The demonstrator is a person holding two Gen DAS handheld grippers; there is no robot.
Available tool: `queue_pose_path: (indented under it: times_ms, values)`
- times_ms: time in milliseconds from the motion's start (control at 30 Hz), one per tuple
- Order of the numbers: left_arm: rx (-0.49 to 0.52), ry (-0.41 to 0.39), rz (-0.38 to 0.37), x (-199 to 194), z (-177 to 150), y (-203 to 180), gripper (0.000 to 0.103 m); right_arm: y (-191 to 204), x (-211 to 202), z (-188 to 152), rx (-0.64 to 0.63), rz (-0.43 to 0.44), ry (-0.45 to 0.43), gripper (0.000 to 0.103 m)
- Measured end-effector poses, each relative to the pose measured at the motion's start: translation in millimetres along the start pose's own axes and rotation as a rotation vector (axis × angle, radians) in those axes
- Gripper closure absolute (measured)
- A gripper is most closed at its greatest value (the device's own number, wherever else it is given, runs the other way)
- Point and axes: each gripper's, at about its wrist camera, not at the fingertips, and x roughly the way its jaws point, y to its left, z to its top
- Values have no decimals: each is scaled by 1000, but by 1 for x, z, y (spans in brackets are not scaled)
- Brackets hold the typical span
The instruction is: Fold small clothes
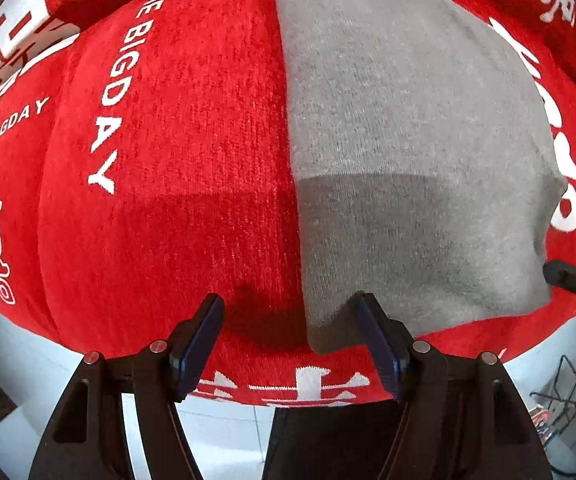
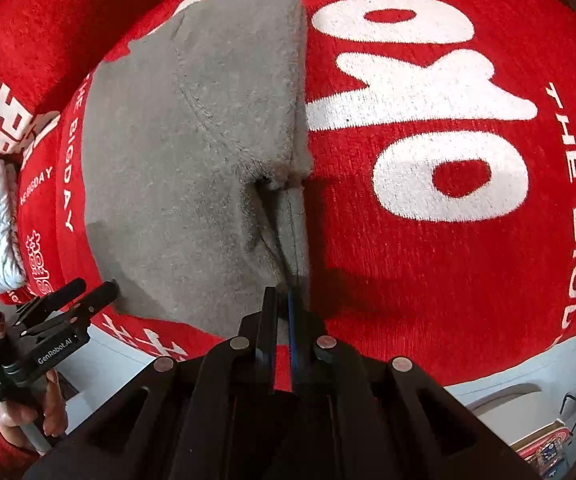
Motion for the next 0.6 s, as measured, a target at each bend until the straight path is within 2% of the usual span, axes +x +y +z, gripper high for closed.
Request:
queue_pose_path:
  times_ms: [100, 367, 600]
  values:
    - [-6, -16, -2, -10, 2, 2, 33, 8, -5, 1, -6, 5, -16, 96]
    - [-20, -42, -31, -38, -2, 5, 33, 32, -24, 4, -21, 15, -58, 96]
    - [-27, -96, -31, -67, 4, -1, 33, 48, -45, 9, -59, -32, -95, 96]
